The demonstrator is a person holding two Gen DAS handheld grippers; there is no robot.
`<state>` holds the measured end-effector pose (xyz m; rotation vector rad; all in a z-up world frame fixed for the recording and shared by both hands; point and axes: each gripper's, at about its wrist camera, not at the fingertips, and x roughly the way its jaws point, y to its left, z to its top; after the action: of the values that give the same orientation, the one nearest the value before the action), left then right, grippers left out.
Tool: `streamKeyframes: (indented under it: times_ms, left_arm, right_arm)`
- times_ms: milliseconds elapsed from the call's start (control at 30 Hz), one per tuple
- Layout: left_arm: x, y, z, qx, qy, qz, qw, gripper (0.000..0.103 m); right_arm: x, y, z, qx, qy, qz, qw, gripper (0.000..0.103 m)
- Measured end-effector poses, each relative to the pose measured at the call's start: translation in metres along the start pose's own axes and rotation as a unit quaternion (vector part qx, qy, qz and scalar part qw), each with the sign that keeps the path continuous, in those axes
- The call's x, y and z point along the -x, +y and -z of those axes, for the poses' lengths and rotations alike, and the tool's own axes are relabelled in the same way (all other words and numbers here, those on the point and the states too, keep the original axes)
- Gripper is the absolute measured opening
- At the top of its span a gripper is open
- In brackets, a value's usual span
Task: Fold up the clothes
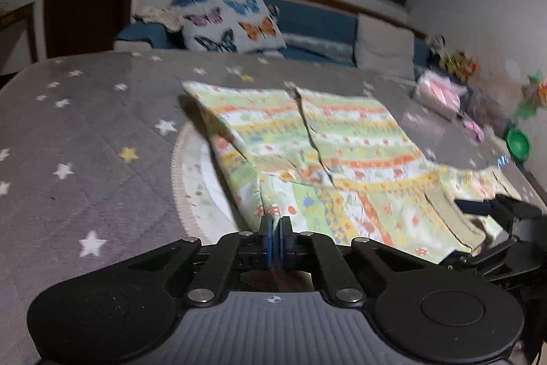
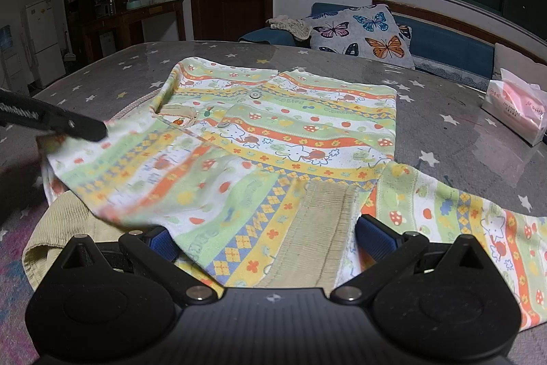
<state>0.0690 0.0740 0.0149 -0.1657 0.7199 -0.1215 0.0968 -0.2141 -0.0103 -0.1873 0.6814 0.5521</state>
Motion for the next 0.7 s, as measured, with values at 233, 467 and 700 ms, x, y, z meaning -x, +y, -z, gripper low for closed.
streamKeyframes:
  times_ms: [233, 467, 700]
  left_arm:
    - [0.011, 0.04, 0.02, 0.064, 0.013, -0.059, 0.9961, 0.002]
    - [0.016, 0.014, -0.001, 0.013, -0.014, -0.025, 0.9995, 0.004]
    - [-0.005, -0.004, -0.009, -0.028, -0.011, -0.007, 0.9995, 0.006]
  right_arm:
    - [0.0, 0.0, 0.0, 0.0, 0.0, 0.0, 1.0, 0.103]
    - [0.0, 0.0, 0.0, 0.001, 0.0, 0.001, 1.0, 0.103]
    - [0.005, 0.0, -0.001, -0.001, 0.002, 0.015, 1.0, 0.103]
